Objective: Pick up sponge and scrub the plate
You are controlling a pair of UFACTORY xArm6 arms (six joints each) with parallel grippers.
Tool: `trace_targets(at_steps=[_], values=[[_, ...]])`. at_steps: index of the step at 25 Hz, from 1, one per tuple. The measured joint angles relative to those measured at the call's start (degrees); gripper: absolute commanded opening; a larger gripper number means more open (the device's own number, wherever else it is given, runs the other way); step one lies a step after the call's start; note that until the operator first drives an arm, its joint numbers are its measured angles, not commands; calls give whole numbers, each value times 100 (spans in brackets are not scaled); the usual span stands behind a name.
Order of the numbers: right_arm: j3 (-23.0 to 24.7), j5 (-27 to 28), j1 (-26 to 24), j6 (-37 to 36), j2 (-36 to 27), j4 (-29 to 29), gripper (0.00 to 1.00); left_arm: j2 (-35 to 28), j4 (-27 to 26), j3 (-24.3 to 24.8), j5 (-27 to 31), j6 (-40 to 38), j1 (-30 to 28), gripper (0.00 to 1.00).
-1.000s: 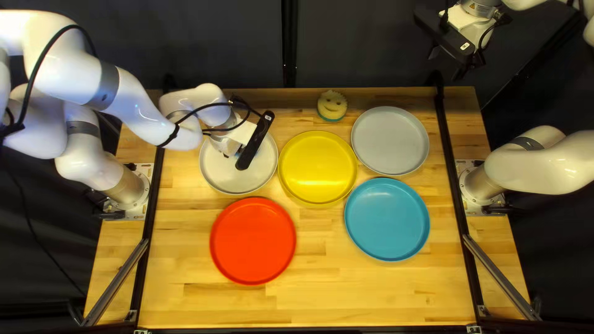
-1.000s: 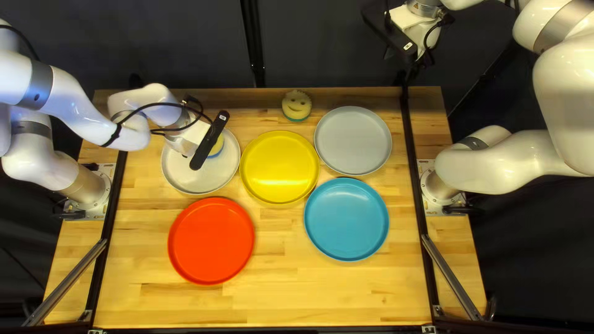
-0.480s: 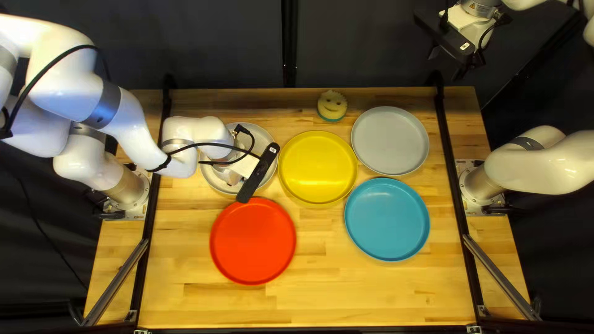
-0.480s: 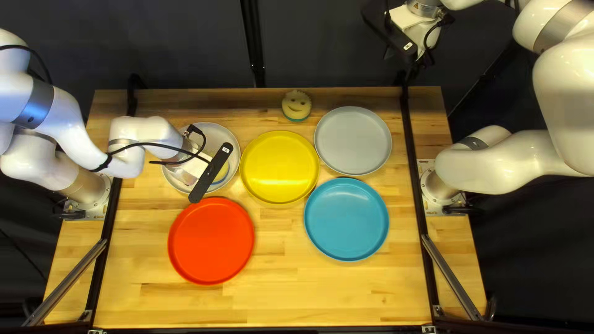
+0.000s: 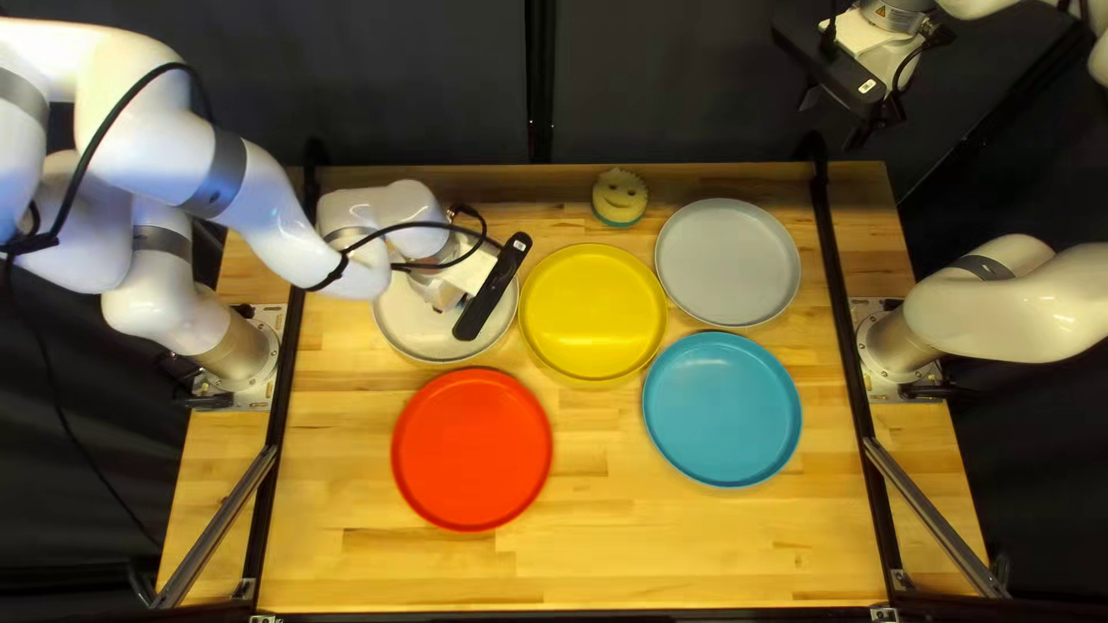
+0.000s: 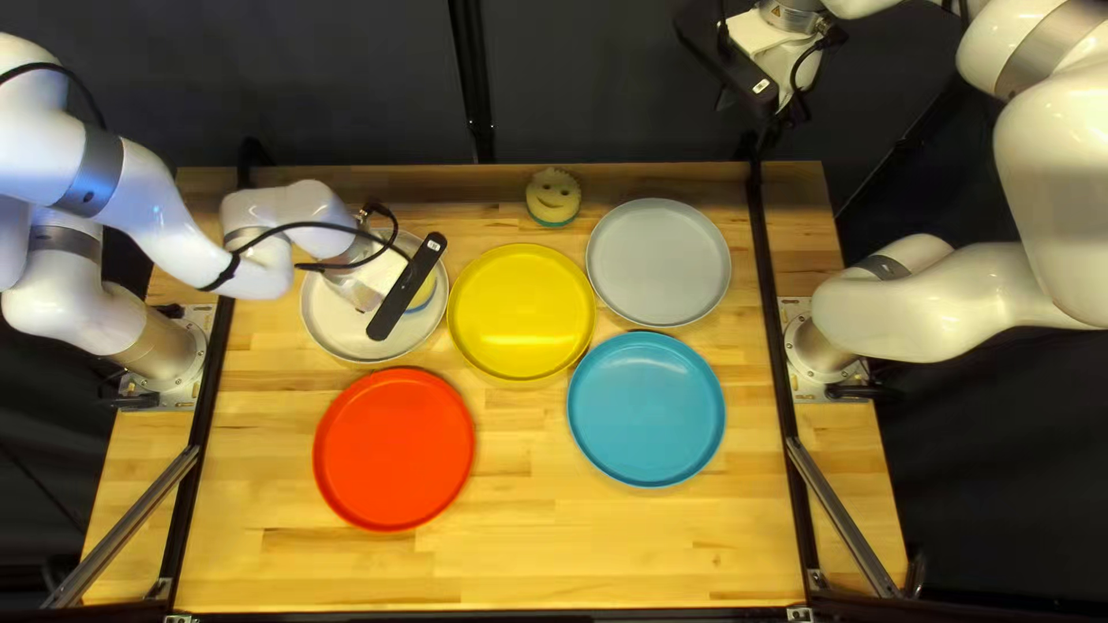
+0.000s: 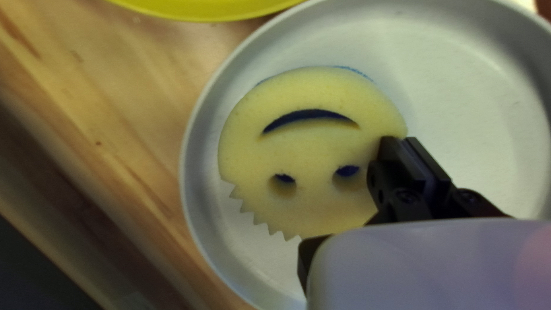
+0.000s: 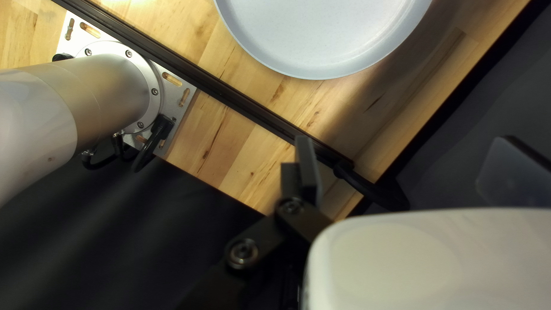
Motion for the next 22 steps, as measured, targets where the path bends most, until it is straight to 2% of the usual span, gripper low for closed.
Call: trace_targets(at_steps=[12, 16, 22], values=[[0, 0, 0, 0, 0, 0, 100, -837, 227, 880, -72, -1320, -1143, 0], [0, 0, 0, 0, 0, 0, 100, -859, 169, 944, -86, -1089, -914, 0], [0, 0, 0, 0, 0, 0, 100, -575, -32, 695, -27, -174, -65, 0]])
